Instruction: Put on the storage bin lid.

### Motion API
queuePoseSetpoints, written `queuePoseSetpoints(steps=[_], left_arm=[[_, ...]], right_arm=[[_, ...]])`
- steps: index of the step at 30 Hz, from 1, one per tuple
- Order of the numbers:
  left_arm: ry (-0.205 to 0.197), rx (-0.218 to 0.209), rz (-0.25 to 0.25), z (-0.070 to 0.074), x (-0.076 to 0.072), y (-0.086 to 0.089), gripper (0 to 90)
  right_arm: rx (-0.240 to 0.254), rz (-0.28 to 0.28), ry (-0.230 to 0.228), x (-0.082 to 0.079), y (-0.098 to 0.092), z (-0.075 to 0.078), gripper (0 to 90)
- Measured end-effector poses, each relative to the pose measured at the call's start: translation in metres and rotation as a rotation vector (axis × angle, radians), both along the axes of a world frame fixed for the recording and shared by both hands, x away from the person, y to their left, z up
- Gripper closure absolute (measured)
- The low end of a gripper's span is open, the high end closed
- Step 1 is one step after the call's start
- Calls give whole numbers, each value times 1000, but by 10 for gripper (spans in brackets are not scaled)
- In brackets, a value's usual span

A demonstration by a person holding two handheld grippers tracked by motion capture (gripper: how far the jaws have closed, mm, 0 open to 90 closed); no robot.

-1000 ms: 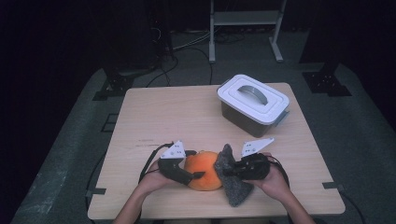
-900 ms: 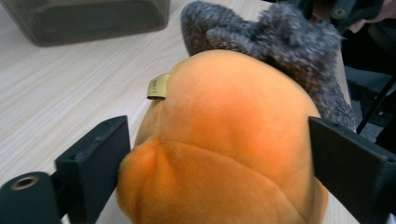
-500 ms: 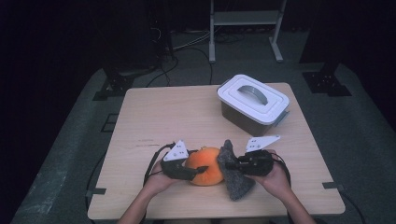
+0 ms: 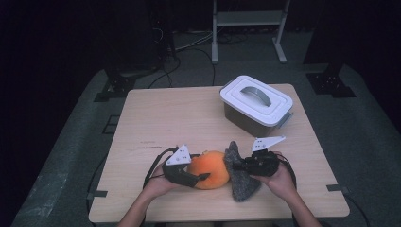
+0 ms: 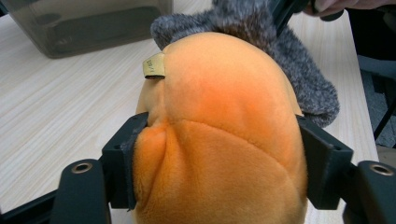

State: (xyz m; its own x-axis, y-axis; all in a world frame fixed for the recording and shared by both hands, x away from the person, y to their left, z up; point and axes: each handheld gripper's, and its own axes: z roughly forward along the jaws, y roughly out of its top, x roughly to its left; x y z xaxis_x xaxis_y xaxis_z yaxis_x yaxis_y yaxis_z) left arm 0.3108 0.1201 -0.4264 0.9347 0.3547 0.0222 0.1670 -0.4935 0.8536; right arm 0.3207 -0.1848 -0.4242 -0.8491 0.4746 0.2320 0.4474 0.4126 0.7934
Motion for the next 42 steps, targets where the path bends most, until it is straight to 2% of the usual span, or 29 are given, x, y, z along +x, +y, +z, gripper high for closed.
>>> queuePoseSetpoints(steps=[3,7,13,17,20,23,26,28,31,33,35,38,42], left_arm=[[8,-5,-22,1,0,0,287],[36,-4,-39,3,2,2,224],[47,-26,-61,7,1,3,141],[61,-56,-55,10,3,5,126],[78,-40,-52,8,4,5,146],[70,-45,-63,8,2,6,277],[52,-65,-93,7,-1,6,336],[38,-64,-117,8,-3,4,358],[0,-39,-146,10,-9,-4,360],[-29,-21,-162,11,-12,-6,354],[-37,-13,-177,11,-13,-5,347],[-47,-2,-173,11,-13,-5,350],[-48,4,-165,11,-13,-5,354]], right_arm=[[33,18,-41,-5,7,9,787],[7,74,-22,-5,10,3,784],[-32,131,-23,-8,11,1,781],[-36,143,-21,-9,11,0,781],[-39,154,-18,-8,11,0,781],[-41,136,-21,-7,9,2,783],[-35,103,-45,-7,7,7,788],[7,90,-58,-8,6,12,788],[71,89,-78,-11,10,23,788],[55,99,-100,-14,15,26,787],[43,106,-115,-16,18,26,787],[39,127,-93,-14,17,24,786],[36,112,-37,-6,8,14,786]])
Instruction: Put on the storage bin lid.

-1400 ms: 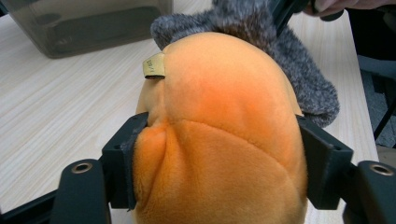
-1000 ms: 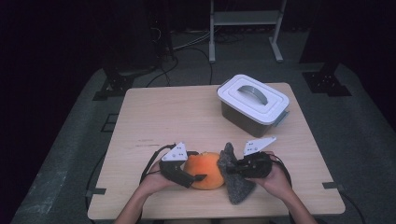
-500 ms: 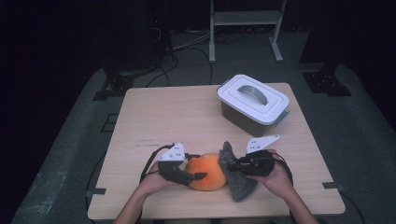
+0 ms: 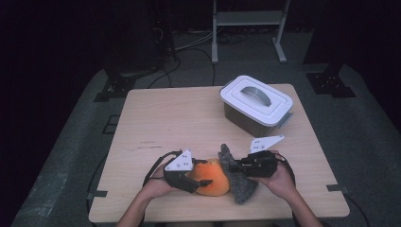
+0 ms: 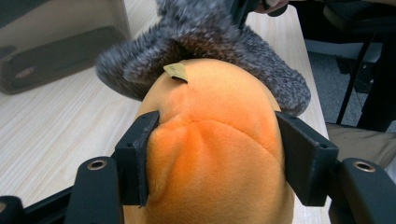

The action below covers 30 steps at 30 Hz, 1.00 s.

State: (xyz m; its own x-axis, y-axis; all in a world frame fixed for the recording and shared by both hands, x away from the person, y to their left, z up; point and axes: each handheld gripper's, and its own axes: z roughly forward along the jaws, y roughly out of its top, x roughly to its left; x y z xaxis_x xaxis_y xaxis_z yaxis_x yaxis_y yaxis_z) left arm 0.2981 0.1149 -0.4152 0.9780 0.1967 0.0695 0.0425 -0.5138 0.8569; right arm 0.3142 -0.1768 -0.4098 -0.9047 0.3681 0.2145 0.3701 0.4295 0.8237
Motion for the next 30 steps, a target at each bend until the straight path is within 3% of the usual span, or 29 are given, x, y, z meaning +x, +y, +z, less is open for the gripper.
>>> queuePoseSetpoints(steps=[3,8,11,15,19,26,30], left_arm=[[-15,-3,9,1,-1,-2,369],[-35,5,-17,3,-6,-10,366],[-47,18,-47,4,-8,-12,351],[-53,31,-48,2,-8,-11,355],[-18,14,-10,0,-2,-6,369],[71,-30,88,-6,13,11,375],[85,-38,114,-7,15,14,384]], right_arm=[[0,-22,17,1,-7,0,789],[100,1,-6,-5,-5,22,790],[95,17,-4,-9,5,23,790],[74,28,18,-6,11,13,788],[63,4,31,-2,5,8,786],[30,-61,114,10,-8,-11,781],[39,-62,58,3,-4,-4,784]])
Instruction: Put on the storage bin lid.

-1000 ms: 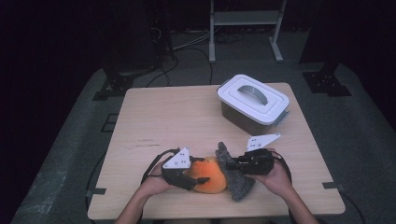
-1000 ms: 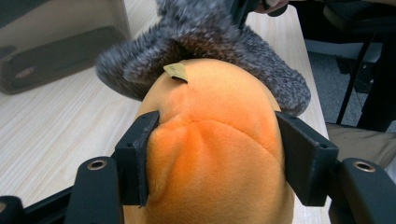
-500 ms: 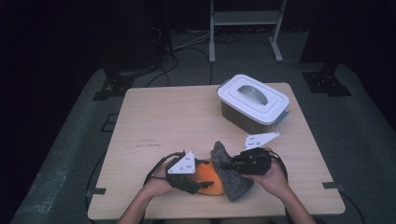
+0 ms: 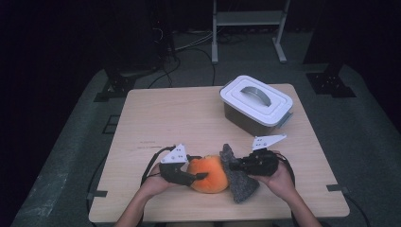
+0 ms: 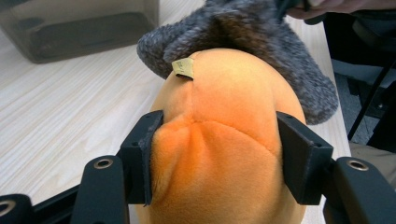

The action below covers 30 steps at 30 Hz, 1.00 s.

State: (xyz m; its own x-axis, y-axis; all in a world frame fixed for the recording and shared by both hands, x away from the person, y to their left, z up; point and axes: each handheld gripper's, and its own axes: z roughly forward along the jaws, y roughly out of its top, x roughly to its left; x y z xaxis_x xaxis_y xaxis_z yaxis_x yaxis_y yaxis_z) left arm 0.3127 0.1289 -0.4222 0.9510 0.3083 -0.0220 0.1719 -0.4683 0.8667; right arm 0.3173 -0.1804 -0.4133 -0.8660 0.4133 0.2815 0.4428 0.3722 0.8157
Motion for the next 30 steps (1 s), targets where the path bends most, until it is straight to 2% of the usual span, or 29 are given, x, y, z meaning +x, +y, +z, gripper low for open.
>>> queuePoseSetpoints(steps=[2,4,6,8,10,13,16,17,19,21,23,25,26,28,30], left_arm=[[9,4,5,0,1,1,385],[9,0,16,0,2,1,382],[13,-4,30,-1,3,2,381],[26,-16,46,-2,6,4,382],[42,-25,63,-3,8,6,383],[57,-39,76,-4,10,8,376],[60,-34,63,-2,9,6,317],[63,-36,58,-2,9,5,283],[80,-48,51,-1,9,6,242],[90,-46,33,0,9,7,207],[105,-50,6,0,9,8,179],[104,-46,-5,0,8,8,180],[85,-32,-8,0,7,8,209],[70,-19,13,0,7,8,306],[68,-23,50,-1,7,8,356]], right_arm=[[-14,7,-7,-1,4,-1,783],[-8,9,17,2,3,-6,782],[-44,0,18,4,0,-10,781],[-62,-14,40,6,-3,-14,781],[-73,-29,18,4,-4,-12,783],[-5,9,-23,-4,3,-1,780],[-51,34,-48,-7,14,-4,778],[-53,30,-42,-6,14,-7,778],[-48,15,-32,-2,11,-9,778],[-62,-19,-29,2,8,-11,778],[-63,-31,-18,4,6,-14,778],[-59,-46,-15,7,4,-17,778],[-54,-50,-8,8,3,-18,779],[-50,-52,-5,9,3,-18,779],[-53,-59,-29,6,3,-14,782]])
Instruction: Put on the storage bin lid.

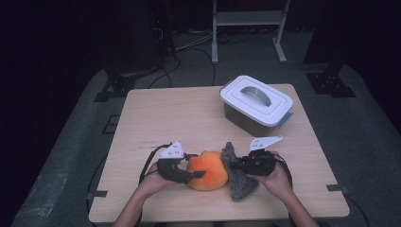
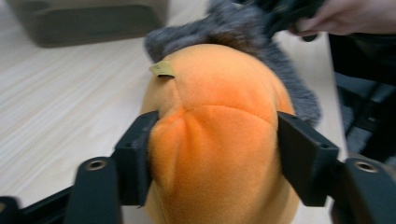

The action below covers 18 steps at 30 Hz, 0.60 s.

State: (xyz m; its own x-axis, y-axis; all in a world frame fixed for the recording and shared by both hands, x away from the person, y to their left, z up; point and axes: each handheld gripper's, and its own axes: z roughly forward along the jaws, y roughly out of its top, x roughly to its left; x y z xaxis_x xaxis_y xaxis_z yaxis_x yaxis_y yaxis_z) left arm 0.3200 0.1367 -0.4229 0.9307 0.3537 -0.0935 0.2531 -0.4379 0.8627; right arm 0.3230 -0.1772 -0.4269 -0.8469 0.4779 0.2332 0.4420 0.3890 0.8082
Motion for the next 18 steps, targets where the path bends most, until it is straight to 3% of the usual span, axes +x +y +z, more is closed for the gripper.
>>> queuePoseSetpoints(steps=[3,5,9,13,18], left_arm=[[8,-8,23,0,2,-1,372],[12,-13,37,0,2,-2,371],[34,-22,25,0,2,-3,320],[56,-34,-16,1,1,-4,237],[31,-22,-40,2,-3,-7,291]], right_arm=[[72,25,-42,-8,1,11,783],[100,77,-60,-15,8,16,782],[30,99,-78,-19,20,11,780],[16,65,-73,-12,14,7,778],[19,5,-34,-2,2,0,778]])
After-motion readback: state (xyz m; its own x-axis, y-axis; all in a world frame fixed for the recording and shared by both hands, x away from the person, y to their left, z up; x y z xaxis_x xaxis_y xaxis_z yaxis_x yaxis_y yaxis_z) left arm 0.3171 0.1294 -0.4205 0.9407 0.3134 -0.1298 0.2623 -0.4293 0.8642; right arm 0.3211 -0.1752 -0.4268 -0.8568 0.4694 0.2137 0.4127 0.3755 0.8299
